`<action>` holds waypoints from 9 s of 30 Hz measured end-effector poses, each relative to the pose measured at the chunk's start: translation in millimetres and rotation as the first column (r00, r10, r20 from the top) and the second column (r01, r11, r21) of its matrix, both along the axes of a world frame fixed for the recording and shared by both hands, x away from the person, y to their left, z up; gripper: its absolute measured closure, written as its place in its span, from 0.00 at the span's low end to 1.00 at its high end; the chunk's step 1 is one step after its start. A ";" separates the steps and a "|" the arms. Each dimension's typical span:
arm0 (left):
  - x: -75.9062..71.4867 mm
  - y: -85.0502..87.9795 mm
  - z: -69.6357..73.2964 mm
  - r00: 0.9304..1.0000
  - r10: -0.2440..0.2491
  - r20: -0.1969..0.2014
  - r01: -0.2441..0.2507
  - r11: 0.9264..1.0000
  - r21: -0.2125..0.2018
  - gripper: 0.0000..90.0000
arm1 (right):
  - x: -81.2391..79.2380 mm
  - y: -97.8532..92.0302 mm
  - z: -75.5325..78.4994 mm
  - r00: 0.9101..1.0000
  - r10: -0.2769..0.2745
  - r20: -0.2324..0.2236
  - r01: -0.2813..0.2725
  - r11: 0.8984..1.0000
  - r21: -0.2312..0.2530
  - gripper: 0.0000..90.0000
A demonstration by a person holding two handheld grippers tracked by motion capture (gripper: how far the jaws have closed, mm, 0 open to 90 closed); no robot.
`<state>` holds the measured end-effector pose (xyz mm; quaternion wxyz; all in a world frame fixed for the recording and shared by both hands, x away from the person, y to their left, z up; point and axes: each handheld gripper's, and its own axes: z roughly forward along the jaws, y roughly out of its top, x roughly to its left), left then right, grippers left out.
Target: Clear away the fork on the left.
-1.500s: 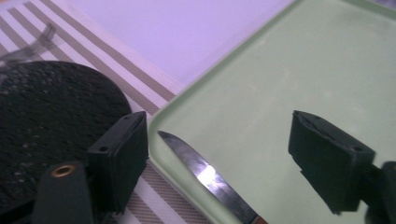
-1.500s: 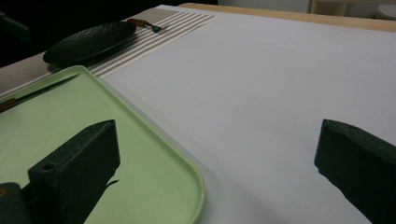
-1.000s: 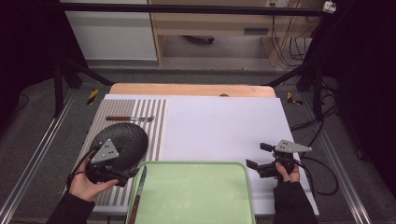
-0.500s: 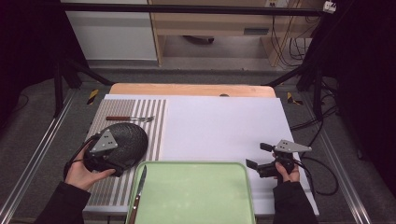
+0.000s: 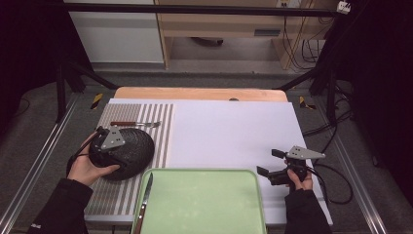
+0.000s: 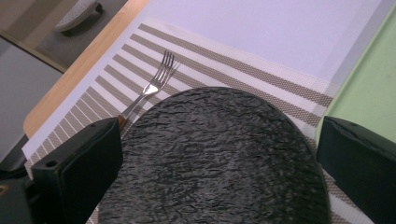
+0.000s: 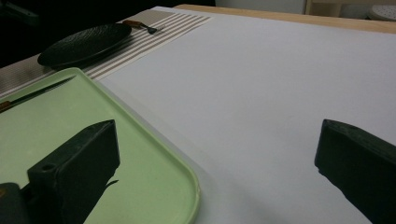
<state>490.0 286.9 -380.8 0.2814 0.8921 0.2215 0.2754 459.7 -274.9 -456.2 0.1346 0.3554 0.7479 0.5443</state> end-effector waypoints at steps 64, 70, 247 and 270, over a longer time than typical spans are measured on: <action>118.6 59.2 -34.1 0.987 0.103 0.123 -0.144 0.904 0.403 0.10 | 0.0 0.4 -1.5 1.000 0.000 -0.008 0.000 1.000 -0.009 0.00; 125.7 64.0 -42.8 0.992 0.072 0.102 -0.110 0.889 0.444 0.18 | 0.1 0.0 -1.4 1.000 -0.001 -0.005 0.001 1.000 -0.011 0.00; 6.2 -65.7 -7.8 0.994 -0.024 0.104 -0.014 0.940 0.342 0.85 | -0.1 0.6 -2.0 1.000 -0.001 -0.004 0.001 1.000 -0.016 0.00; -37.6 -77.9 -2.6 0.996 0.079 0.042 -0.084 0.982 0.166 0.85 | -0.3 0.4 -2.0 1.000 -0.002 -0.003 0.002 1.000 -0.016 0.00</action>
